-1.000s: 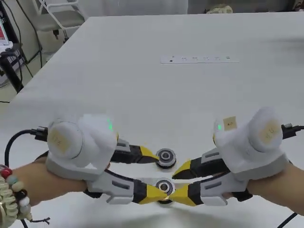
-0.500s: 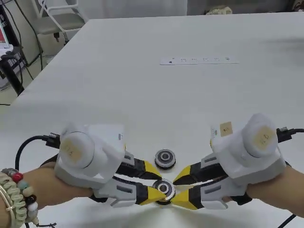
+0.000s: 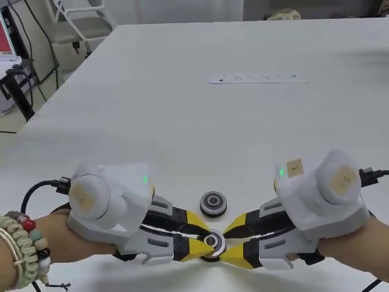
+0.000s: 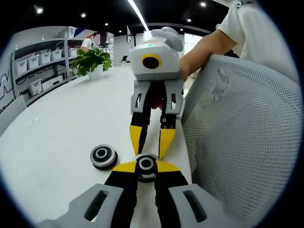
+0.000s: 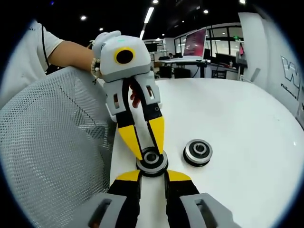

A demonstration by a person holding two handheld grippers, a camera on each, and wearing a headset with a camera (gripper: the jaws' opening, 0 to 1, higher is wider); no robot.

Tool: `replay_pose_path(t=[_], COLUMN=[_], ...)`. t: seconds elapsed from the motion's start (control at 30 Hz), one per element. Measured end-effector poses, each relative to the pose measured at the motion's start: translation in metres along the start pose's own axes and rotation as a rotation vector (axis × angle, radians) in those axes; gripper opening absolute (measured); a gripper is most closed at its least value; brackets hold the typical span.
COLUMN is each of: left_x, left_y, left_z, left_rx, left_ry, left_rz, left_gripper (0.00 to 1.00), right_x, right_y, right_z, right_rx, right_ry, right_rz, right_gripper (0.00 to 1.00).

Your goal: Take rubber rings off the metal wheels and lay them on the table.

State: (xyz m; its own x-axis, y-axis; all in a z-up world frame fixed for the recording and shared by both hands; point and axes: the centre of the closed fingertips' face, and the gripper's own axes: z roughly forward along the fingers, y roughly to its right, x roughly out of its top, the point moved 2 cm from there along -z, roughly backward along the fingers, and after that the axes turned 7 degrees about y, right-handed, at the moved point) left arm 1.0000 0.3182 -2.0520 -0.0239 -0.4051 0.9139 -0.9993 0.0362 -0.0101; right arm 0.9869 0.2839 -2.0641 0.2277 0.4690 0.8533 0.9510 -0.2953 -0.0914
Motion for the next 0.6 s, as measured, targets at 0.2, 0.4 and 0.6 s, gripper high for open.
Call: replay_pose_path(t=[0.2,0.4,0.6], left_x=[0.0008,0.0007,0.0011], left_y=[-0.0001,-0.0003,-0.0003], left_z=[0.0005,0.0007,0.0012], left_rx=[-0.007,-0.007,-0.004], left_ry=[0.029,0.047,0.049], left_rz=[0.008,0.003,0.006], left_gripper=[0.07,0.07,0.07], right_x=[-0.0012,-0.0005,-0.0007], right_y=[0.0017,0.0012,0.0020], right_z=[-0.0003,-0.0001,-0.0004], right_rx=[-0.009,-0.012,-0.016], right_ry=[-0.019,-0.035,-0.051], right_rz=[-0.031,-0.057,-0.069], right_gripper=[0.14,0.13,0.12])
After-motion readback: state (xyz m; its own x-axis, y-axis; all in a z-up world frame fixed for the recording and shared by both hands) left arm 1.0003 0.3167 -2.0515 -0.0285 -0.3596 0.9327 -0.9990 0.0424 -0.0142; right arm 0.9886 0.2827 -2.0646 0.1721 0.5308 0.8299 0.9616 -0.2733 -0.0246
